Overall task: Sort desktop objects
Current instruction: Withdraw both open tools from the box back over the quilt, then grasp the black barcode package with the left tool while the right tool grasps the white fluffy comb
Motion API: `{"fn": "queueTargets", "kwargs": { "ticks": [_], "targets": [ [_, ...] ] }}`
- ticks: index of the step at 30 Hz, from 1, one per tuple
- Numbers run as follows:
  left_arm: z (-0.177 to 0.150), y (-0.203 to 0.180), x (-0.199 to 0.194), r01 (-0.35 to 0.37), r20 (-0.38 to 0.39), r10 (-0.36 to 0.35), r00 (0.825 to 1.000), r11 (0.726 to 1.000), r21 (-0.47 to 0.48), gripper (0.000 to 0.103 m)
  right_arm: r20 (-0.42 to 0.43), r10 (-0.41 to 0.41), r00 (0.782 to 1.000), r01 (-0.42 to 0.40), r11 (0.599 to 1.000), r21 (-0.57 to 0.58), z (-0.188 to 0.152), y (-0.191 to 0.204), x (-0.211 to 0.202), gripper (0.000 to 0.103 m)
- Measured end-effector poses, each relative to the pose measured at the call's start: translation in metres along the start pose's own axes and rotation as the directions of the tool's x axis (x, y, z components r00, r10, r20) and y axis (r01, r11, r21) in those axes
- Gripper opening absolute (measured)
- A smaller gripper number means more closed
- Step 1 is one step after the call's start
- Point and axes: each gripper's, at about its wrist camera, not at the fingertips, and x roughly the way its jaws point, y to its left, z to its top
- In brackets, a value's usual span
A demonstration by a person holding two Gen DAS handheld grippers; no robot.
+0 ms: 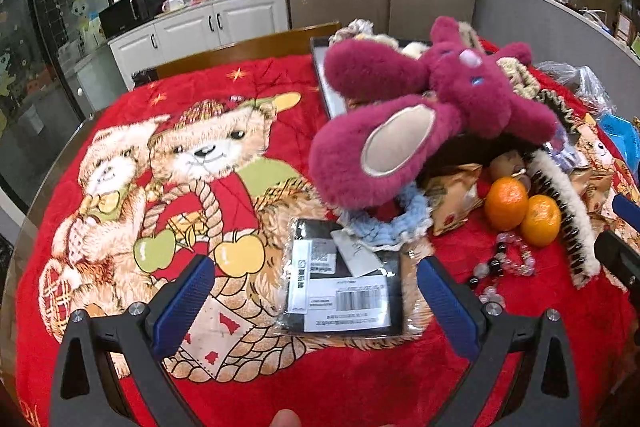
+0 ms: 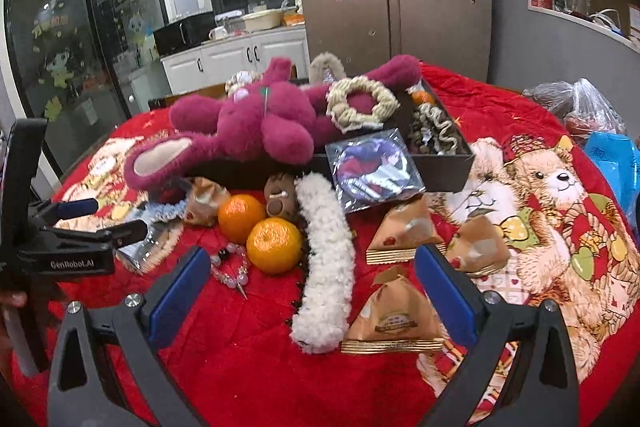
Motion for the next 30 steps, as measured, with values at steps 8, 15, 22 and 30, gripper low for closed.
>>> {"fn": "queueTargets", "kwargs": {
  "ticks": [8, 15, 22, 30],
  "targets": [
    [-0.005, -0.003, 0.015, 0.025, -0.034, -0.025, 0.999, 1.000, -0.002, 0.103, -0.046, 0.017, 0.999, -0.017, 1.000, 0.017, -0.004, -0.007, 0.018, 0.103],
    [-0.006, 0.001, 0.020, 0.042, -0.030, -0.042, 0.999, 0.999, -0.016, 0.103, -0.095, -0.010, 0.995, 0.016, 0.998, 0.054, -0.004, -0.015, 0.030, 0.092],
    [-0.006, -0.002, 0.020, 0.041, -0.029, -0.042, 0.999, 0.999, -0.019, 0.103, -0.130, -0.066, 0.989, 0.071, 0.997, 0.035, -0.004, -0.014, 0.037, 0.073],
    [-0.008, -0.006, 0.011, 0.061, 0.008, -0.061, 0.998, 0.998, 0.005, 0.063, -0.096, -0.062, 0.993, 0.068, 0.996, 0.056, -0.004, -0.019, 0.030, 0.046]
  ]
}}
